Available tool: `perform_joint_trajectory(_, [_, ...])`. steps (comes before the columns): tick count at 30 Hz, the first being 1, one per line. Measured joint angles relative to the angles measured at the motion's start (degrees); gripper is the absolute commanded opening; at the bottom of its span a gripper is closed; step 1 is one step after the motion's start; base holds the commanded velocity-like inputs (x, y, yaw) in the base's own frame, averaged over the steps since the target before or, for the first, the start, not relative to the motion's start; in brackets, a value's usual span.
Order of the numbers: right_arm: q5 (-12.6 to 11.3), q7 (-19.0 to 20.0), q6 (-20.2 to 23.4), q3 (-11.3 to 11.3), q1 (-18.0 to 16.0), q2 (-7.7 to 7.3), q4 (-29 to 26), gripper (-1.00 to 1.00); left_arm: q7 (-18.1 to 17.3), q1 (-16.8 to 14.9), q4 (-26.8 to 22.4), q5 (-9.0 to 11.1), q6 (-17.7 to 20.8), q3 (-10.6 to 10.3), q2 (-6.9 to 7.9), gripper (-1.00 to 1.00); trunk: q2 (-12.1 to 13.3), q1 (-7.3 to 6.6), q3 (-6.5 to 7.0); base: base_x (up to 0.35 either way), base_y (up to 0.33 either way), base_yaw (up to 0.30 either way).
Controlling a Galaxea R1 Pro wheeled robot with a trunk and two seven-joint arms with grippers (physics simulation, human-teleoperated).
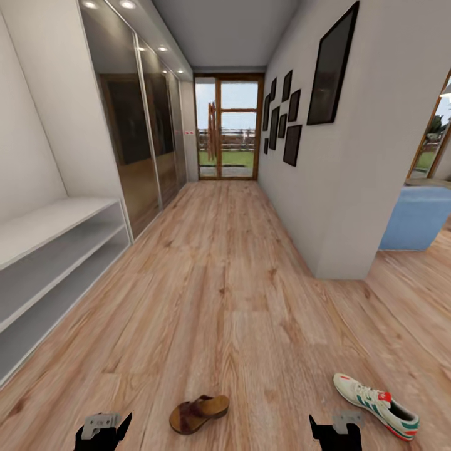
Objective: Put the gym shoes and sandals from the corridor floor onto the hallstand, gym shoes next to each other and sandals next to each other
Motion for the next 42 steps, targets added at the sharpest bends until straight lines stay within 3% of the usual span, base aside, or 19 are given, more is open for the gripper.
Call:
perform_joint_trajectory(17, [-0.1, 0.0, 0.0, 0.0, 0.0, 0.03, 0.0, 1.0, 0.0, 0.0, 0.0, -0.1, 0.0, -0.1, -0.06, 1.0, 0.0, 0.01, 0.46, 0.159, -0.202, -0.239])
perform_joint_trajectory(42, [-0.1, 0.0, 0.1, 0.0, 0.0, 0.03, -0.1, 1.0, 0.0, 0.0, 0.0, 0.0, 0.0, 0.0, 0.0, 1.0, 0.0, 0.03, 1.3, 0.006, -0.014, -0.281])
